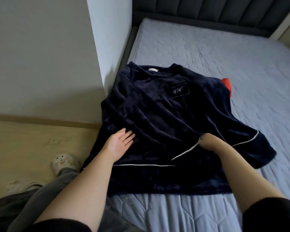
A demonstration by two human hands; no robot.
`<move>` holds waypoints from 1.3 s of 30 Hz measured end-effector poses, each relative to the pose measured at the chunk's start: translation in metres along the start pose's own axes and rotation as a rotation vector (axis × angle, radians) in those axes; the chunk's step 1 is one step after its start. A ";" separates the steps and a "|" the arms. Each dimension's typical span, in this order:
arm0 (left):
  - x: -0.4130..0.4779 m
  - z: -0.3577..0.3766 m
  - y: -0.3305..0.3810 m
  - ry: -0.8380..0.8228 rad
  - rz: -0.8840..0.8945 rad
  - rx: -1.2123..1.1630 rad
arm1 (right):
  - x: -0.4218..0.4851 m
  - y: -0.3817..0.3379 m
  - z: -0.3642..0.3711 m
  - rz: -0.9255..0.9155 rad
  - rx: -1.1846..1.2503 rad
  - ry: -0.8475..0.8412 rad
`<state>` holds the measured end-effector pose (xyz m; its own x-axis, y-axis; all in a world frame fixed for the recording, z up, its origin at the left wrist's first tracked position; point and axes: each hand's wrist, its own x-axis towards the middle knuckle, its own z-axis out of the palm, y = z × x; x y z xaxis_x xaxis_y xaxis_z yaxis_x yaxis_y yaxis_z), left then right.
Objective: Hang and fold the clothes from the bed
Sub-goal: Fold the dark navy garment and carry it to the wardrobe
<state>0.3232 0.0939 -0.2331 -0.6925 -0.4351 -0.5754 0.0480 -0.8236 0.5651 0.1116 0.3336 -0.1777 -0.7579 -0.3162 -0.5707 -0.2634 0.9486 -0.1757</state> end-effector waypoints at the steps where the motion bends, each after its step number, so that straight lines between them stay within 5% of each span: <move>1: -0.001 0.000 0.000 0.003 -0.004 -0.006 | -0.002 -0.002 0.001 0.077 -0.164 0.033; 4: 0.001 -0.001 0.003 0.013 -0.016 -0.042 | -0.005 -0.019 0.007 0.150 -0.419 0.168; 8: 0.011 -0.002 0.018 0.031 0.034 -0.093 | 0.005 -0.070 0.016 -0.226 -0.216 0.457; 17: 0.067 0.000 0.069 0.028 0.077 -0.256 | 0.067 -0.178 0.003 -0.407 0.165 0.313; 21: 0.085 0.005 0.072 -0.106 -0.041 -0.387 | 0.093 -0.214 -0.005 -0.385 0.453 0.230; 24: 0.099 0.015 0.080 -0.262 -0.069 -0.307 | 0.108 -0.230 -0.004 -0.403 0.452 0.135; 29: 0.122 0.026 0.088 0.007 0.018 -0.384 | 0.133 -0.210 -0.008 -0.142 0.661 0.280; 32: 0.125 0.017 0.076 0.122 0.064 -0.507 | 0.138 -0.200 -0.009 -0.003 0.674 0.195; 36: 0.126 0.015 0.091 0.076 0.053 -0.403 | 0.136 -0.223 -0.013 -0.175 0.447 0.219; 39: 0.135 0.010 0.104 0.270 0.050 -0.226 | 0.136 -0.249 -0.018 -0.352 0.436 0.315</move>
<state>0.2271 -0.0465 -0.2461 -0.4711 -0.5325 -0.7032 0.2557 -0.8454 0.4689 0.0637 0.0539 -0.1968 -0.8266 -0.5372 -0.1677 -0.3124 0.6859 -0.6573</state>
